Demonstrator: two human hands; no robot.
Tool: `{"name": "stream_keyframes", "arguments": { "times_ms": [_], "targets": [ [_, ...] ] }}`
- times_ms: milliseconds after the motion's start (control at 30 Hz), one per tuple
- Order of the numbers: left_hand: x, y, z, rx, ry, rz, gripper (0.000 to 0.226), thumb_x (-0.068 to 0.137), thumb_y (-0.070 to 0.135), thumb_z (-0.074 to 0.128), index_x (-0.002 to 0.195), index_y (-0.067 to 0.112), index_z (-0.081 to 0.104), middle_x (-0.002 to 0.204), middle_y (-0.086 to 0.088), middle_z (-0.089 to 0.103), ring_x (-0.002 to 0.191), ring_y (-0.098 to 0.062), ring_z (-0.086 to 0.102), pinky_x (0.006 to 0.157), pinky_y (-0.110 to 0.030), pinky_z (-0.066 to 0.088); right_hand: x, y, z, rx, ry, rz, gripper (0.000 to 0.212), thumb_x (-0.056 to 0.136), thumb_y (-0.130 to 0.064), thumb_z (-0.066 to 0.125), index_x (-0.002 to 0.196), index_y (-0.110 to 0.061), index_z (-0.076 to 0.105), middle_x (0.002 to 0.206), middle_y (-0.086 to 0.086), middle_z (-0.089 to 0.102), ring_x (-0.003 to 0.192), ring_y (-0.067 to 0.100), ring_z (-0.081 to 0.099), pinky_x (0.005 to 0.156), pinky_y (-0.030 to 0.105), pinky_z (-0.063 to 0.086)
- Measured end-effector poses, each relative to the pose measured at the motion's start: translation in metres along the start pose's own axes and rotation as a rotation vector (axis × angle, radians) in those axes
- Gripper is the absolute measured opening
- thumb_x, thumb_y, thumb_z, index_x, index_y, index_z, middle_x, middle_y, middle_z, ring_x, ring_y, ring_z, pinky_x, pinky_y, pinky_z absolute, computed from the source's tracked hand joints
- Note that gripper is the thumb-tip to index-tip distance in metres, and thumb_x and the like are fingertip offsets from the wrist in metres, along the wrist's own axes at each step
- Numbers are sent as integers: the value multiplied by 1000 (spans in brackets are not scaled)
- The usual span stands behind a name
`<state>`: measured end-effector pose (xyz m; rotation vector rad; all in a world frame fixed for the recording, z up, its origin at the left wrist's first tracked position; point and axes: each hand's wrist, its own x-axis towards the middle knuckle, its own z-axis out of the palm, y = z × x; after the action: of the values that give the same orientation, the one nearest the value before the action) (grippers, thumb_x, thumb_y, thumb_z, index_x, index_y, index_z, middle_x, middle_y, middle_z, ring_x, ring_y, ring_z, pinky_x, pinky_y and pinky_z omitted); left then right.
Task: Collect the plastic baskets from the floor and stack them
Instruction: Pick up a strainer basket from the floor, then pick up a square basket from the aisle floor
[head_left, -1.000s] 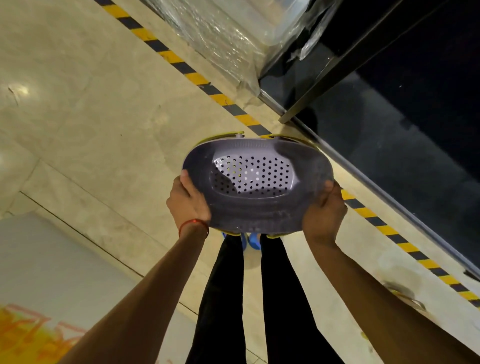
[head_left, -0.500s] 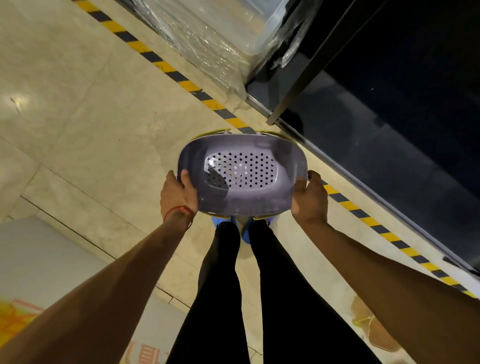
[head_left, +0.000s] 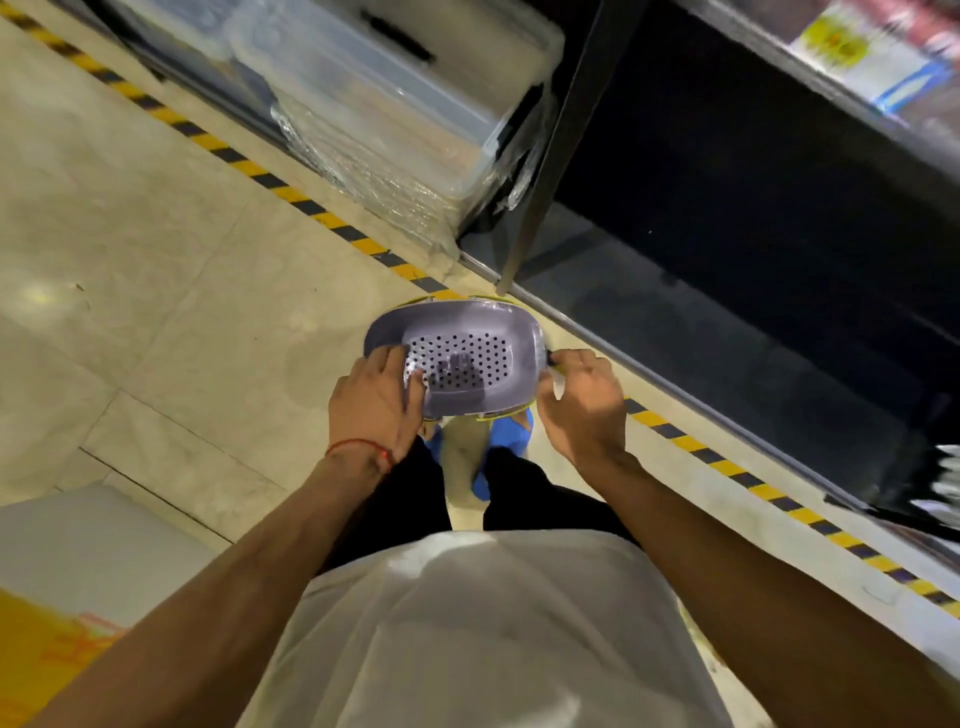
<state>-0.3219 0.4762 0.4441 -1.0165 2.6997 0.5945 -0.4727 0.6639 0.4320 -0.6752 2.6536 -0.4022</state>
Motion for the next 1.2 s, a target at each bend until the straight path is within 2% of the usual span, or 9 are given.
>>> {"name": "stream_keyframes", "arguments": {
  "times_ms": [100, 400, 600, 767, 867, 1000, 1100, 1200],
  "targets": [
    [0, 8, -29, 88, 59, 184, 33, 100, 32, 46, 124, 12, 57, 117, -13, 63, 98, -36, 59, 76, -43, 49, -18, -13, -23, -46, 65, -17, 35, 96, -34, 53, 119, -10, 67, 116, 11, 67, 106, 31, 57, 93, 42, 47],
    [-13, 4, -95, 168, 144, 676, 34, 100, 37, 38, 119, 15, 56, 107, -7, 65, 92, -31, 59, 74, -40, 48, -108, -59, -54, 25, 392, 149, 32, 95, -34, 55, 116, -13, 67, 111, 3, 65, 102, 26, 55, 87, 42, 47],
    [-34, 38, -111, 255, 76, 984, 39, 100, 39, 40, 126, 15, 58, 119, -7, 64, 99, -28, 59, 81, -41, 49, -192, -62, -76, 50, 566, 325, 34, 95, -37, 53, 114, -14, 68, 113, 2, 66, 104, 24, 56, 88, 39, 45],
    [-77, 97, -110, 282, 63, 1184, 34, 101, 41, 33, 122, 22, 52, 113, 0, 63, 95, -23, 58, 79, -40, 50, -273, -36, -83, 22, 683, 449, 29, 96, -34, 59, 115, -14, 68, 116, 2, 66, 107, 24, 56, 88, 39, 47],
    [-109, 136, -99, 306, 13, 1298, 38, 102, 41, 32, 126, 21, 54, 119, 2, 62, 99, -25, 57, 82, -44, 47, -322, -10, -83, 11, 713, 517, 31, 97, -36, 58, 116, -15, 69, 116, 2, 66, 108, 24, 57, 90, 40, 48],
    [-163, 190, -68, 309, -31, 1422, 42, 101, 39, 38, 132, 17, 57, 127, -1, 61, 107, -29, 58, 87, -46, 47, -388, 33, -85, -26, 740, 597, 30, 96, -38, 59, 114, -17, 69, 114, 0, 67, 107, 23, 57, 89, 40, 49],
    [-213, 229, -38, 300, -40, 1527, 44, 100, 37, 41, 130, 13, 60, 124, -5, 64, 104, -31, 61, 84, -46, 49, -439, 71, -85, -66, 769, 667, 30, 95, -39, 60, 113, -17, 69, 111, -1, 66, 106, 22, 56, 86, 39, 48],
    [-260, 267, -4, 323, -26, 1602, 45, 100, 40, 37, 129, 15, 60, 123, -2, 65, 102, -27, 61, 85, -42, 51, -488, 112, -84, -99, 783, 720, 31, 94, -39, 60, 111, -16, 68, 109, 0, 65, 103, 25, 55, 85, 40, 47]
  ]
}}
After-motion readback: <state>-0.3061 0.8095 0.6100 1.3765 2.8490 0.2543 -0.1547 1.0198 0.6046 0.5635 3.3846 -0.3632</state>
